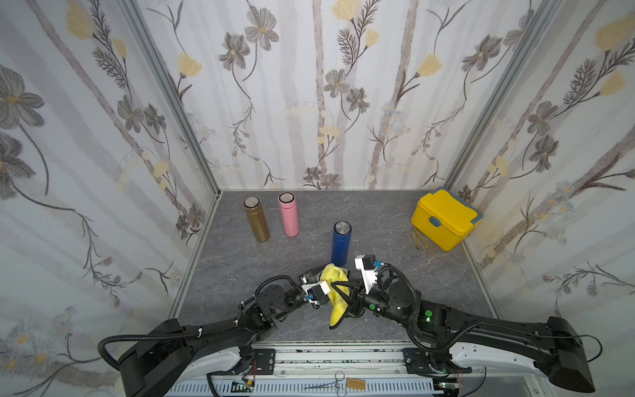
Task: Wipe the surface of the thermos
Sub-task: Wipe the dirt from the surface of the thermos.
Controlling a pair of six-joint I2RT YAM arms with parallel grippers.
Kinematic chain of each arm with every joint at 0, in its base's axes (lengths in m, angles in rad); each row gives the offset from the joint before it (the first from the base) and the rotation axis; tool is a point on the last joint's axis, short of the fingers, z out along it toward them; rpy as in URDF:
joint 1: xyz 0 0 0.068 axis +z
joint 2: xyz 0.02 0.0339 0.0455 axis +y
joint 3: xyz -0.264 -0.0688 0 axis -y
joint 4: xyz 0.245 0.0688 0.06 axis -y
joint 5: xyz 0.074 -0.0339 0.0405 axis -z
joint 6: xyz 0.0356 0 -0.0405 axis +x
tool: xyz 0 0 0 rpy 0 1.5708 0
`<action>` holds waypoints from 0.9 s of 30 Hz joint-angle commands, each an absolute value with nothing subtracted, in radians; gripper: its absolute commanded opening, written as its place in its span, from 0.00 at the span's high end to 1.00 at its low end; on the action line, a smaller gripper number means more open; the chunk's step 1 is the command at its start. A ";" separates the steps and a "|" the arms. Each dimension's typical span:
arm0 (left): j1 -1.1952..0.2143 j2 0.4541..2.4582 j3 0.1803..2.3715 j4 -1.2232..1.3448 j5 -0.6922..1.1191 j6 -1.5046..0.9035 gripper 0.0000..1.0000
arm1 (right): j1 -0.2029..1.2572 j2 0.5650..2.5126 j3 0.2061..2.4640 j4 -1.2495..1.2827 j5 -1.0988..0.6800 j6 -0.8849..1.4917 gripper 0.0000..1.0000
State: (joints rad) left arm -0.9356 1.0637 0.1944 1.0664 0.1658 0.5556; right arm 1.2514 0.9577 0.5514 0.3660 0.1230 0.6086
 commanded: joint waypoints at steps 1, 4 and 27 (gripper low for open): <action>-0.940 1.079 0.213 1.174 0.180 0.567 1.00 | 1.259 0.982 0.565 0.358 0.092 0.607 1.00; -0.941 1.102 0.226 1.167 0.187 0.566 1.00 | 1.252 1.014 0.592 0.321 0.148 0.602 1.00; -0.942 1.052 0.220 1.193 0.139 0.515 1.00 | 1.205 1.039 0.586 0.311 0.158 0.601 1.00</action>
